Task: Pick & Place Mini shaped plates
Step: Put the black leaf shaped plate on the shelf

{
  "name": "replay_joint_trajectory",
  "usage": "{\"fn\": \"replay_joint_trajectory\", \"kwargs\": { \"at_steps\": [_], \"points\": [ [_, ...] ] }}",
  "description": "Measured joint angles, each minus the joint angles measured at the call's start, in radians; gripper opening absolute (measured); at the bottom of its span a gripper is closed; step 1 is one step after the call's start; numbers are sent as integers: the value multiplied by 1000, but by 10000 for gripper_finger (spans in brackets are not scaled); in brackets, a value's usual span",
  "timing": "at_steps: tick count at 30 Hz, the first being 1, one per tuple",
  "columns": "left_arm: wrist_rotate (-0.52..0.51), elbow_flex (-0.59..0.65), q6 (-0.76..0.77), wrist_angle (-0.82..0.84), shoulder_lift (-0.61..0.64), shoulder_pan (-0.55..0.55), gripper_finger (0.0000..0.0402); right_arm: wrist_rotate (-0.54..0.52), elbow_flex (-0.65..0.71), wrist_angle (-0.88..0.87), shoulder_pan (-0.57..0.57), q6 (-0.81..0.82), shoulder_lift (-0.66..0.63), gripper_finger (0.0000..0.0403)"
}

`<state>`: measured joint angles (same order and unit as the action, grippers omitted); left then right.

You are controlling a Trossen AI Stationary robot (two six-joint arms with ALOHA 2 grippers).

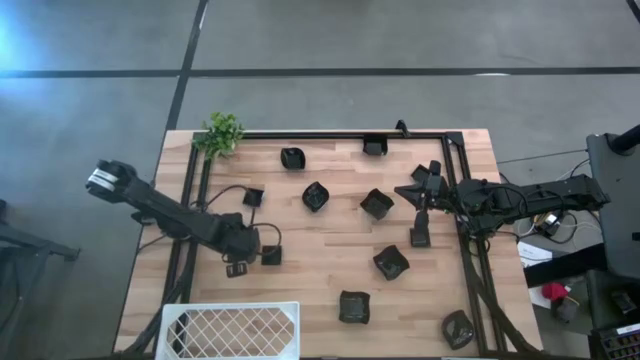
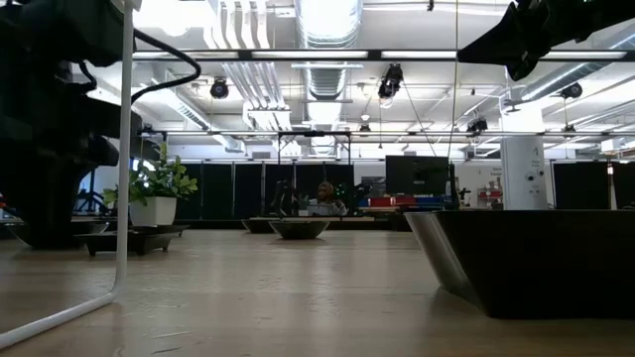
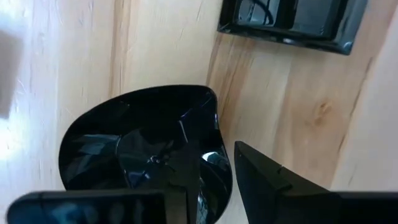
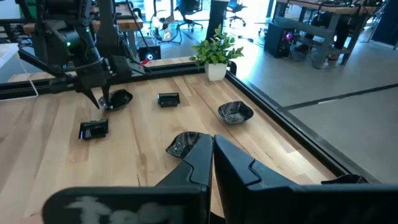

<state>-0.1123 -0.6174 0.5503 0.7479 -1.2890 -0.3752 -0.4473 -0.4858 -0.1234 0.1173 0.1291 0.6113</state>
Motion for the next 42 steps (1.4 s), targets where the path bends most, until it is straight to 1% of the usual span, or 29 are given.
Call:
{"fn": "replay_joint_trajectory", "kwargs": {
  "at_steps": [7, 10, 14, 20, 23, 30, 36, 42],
  "points": [
    [0, 0, -5, 0, -25, -1, 91, 0, 0, 0, 0, 0, 0, 13],
    [0, 0, -8, 1, -30, 0, 69, 0, 0, 0, 0, 1, 0, 13],
    [-4, -1, -8, 3, -27, -1, 15, 0, 0, 0, 0, 2, 0, 13],
    [-4, -12, -7, 25, -14, 0, 2, 0, 0, 0, 0, 2, 0, 13],
    [-5, -57, 0, 97, -14, -1, 1, 0, 0, 0, 0, 2, 0, 13],
    [-67, -214, 15, 286, -14, -25, 0, 0, 0, 0, 0, 2, 0, 13],
    [-139, -334, 63, 390, -14, -94, 0, 0, 0, 0, 0, 0, 0, 13],
    [-162, -436, 149, 498, -14, -178, 0, 0, 0, 0, 0, -1, 0, 13]
  ]
}}
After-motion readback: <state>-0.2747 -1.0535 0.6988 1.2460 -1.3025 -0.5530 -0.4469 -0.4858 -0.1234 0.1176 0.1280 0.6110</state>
